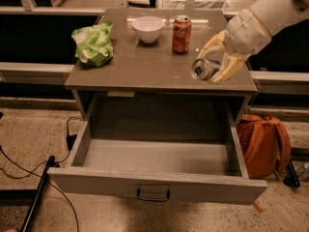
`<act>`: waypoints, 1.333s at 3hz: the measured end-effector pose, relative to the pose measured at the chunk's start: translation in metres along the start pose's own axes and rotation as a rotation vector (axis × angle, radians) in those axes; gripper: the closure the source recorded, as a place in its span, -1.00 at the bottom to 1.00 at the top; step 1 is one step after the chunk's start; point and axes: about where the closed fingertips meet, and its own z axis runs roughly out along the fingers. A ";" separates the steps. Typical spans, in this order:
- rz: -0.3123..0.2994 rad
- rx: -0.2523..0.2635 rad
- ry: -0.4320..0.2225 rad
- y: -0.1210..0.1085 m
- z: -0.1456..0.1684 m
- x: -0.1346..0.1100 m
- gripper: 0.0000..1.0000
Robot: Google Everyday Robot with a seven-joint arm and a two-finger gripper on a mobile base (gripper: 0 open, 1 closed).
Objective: Place redbull can into top drawer
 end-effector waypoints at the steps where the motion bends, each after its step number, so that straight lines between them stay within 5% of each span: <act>1: 0.294 0.041 -0.097 0.016 -0.018 -0.006 1.00; 2: 0.350 0.048 -0.098 0.009 -0.015 -0.007 1.00; 3: 0.362 0.074 -0.257 0.016 0.020 0.013 1.00; 4: 0.406 0.192 -0.569 0.035 0.043 0.023 1.00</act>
Offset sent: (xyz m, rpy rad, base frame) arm -0.0147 -0.0094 0.0114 0.0929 0.1247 -0.1444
